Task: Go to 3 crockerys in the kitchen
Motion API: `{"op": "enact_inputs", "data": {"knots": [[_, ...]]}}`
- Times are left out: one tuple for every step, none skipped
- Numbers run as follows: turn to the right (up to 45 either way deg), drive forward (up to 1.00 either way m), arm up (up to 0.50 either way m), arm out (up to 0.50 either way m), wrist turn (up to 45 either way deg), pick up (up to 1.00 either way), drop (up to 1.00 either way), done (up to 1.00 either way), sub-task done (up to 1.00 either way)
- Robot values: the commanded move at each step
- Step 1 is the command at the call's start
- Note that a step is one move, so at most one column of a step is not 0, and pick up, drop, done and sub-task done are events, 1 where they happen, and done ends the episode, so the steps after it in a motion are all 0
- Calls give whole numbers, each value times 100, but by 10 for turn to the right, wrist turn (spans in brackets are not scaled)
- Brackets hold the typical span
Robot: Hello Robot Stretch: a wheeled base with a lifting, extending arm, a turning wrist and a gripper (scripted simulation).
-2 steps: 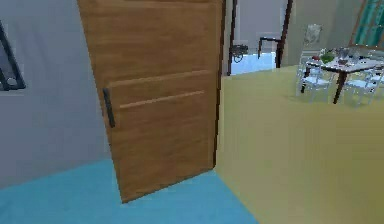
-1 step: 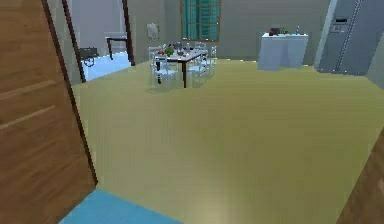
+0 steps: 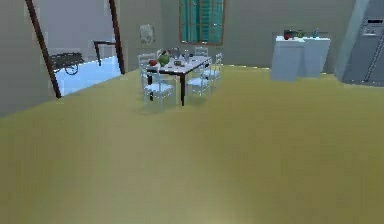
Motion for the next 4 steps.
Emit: {"op": "enact_inputs", "data": {"knots": [[0,100,0,0,0,0,0,0,0],[0,100,0,0,0,0,0,0,0],[30,0,0,0,0,0,0,0,0],[0,80,0,0,0,0,0,0,0]]}}
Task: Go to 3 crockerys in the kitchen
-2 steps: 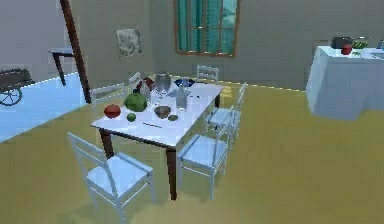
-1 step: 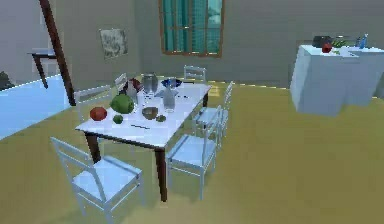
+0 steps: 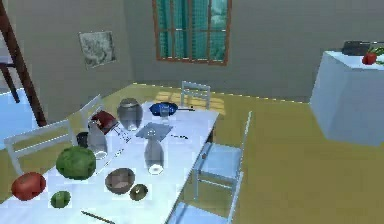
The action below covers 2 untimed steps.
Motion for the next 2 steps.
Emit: {"op": "enact_inputs", "data": {"knots": [[-210,0,0,0,0,0,0,0,0],[0,0,0,0,0,0,0,0,100]]}}
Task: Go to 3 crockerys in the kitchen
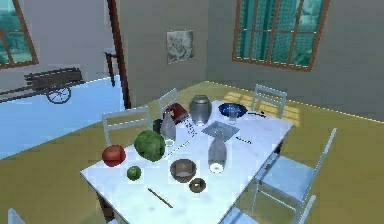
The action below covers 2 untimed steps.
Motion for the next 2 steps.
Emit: {"op": "enact_inputs", "data": {"knots": [[450,0,0,0,0,0,0,0,0],[450,0,0,0,0,0,0,0,0]]}}
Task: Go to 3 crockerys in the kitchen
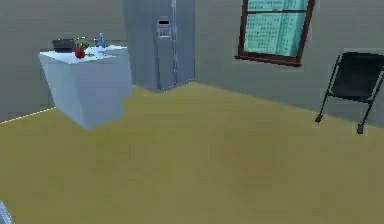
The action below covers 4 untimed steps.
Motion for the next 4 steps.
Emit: {"op": "enact_inputs", "data": {"knots": [[450,0,0,0,0,0,0,0,0],[390,0,0,0,0,0,0,0,0],[0,15,0,0,0,0,0,0,0],[450,0,0,0,0,0,0,0,0]]}}
